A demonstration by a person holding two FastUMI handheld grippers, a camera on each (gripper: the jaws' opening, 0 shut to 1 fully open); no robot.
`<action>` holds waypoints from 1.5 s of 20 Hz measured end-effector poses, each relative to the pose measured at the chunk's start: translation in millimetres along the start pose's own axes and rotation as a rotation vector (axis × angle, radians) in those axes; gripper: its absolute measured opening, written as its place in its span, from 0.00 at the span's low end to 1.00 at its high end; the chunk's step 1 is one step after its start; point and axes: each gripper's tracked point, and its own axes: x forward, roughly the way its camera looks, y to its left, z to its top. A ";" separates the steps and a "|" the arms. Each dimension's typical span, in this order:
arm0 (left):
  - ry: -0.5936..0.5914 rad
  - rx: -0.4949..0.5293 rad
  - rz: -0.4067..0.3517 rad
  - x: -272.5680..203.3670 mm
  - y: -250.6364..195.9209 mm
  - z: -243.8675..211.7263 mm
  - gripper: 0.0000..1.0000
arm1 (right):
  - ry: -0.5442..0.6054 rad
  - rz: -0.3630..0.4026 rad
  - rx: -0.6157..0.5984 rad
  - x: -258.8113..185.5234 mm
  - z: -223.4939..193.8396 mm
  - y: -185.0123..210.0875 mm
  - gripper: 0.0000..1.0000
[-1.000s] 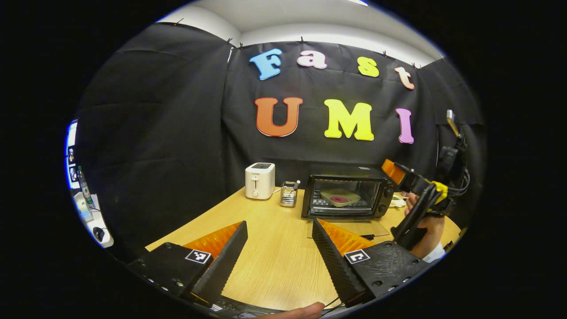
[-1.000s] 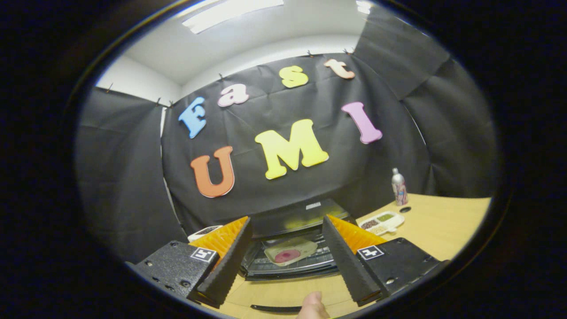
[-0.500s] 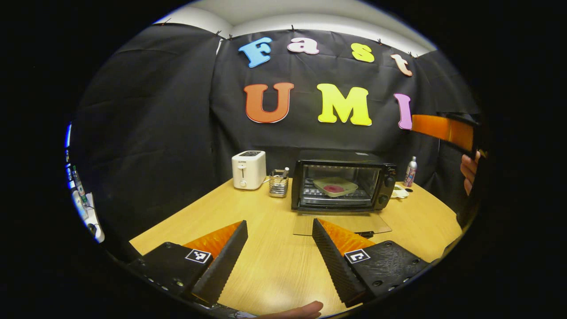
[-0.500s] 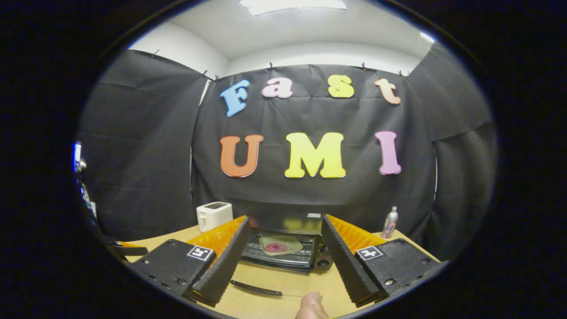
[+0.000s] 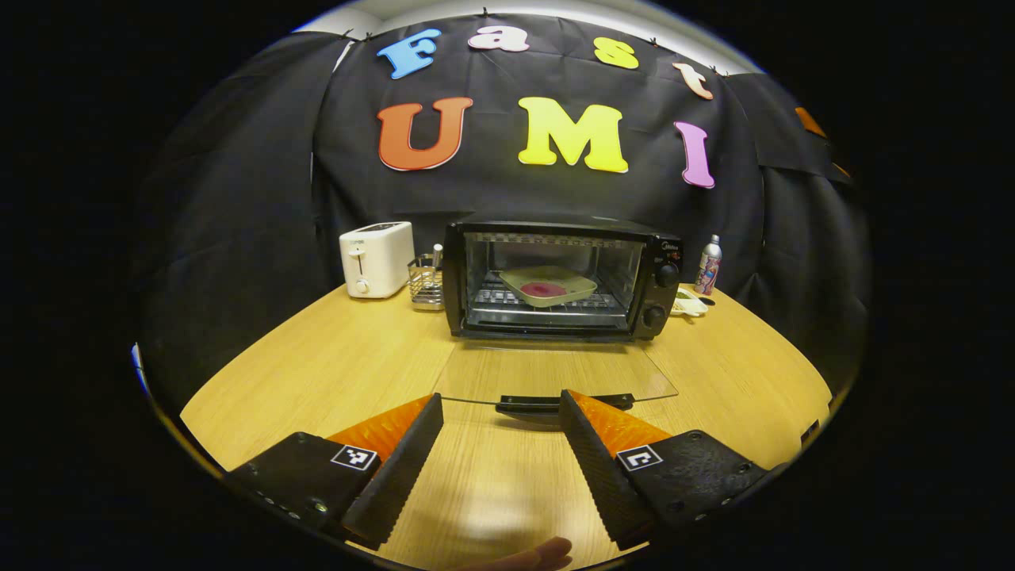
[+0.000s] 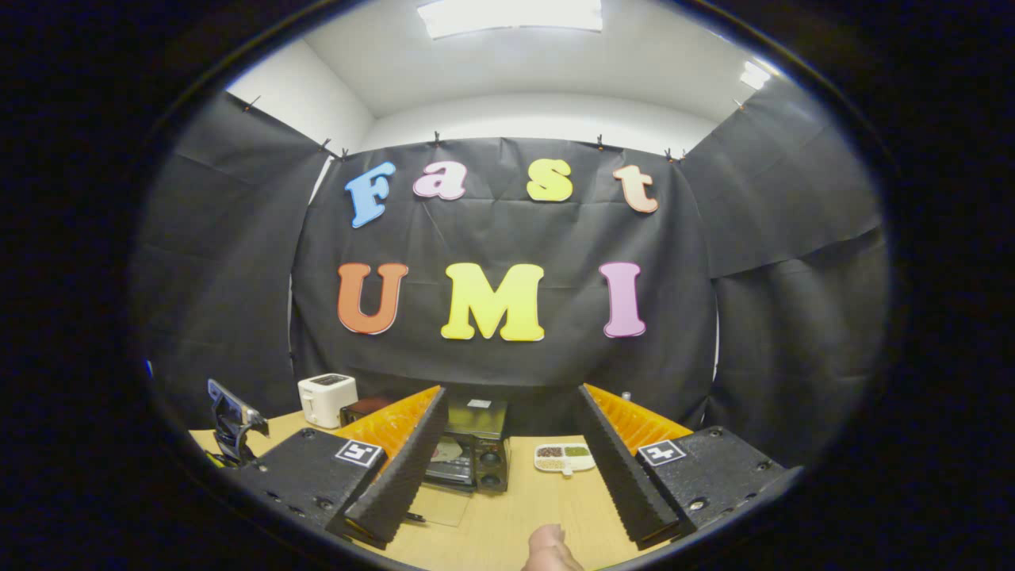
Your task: Open the electric oven with the left hand, put the food in, and close the electric oven.
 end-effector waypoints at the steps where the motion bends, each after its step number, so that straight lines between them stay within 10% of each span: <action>1: 0.017 0.004 -0.014 5.9 -8.7 -5.6 0.94 | 0.003 -0.007 -0.003 1.4 -0.4 -7.9 1.00; 16: 0.252 0.052 -0.049 63.2 -55.8 -58.0 0.95 | 0.072 -0.026 0.067 19.6 -35.8 -57.4 1.00; 30: 0.233 0.075 -0.054 58.7 -54.8 -44.2 0.95 | 0.082 -0.053 0.058 -1.0 -27.0 -55.5 1.00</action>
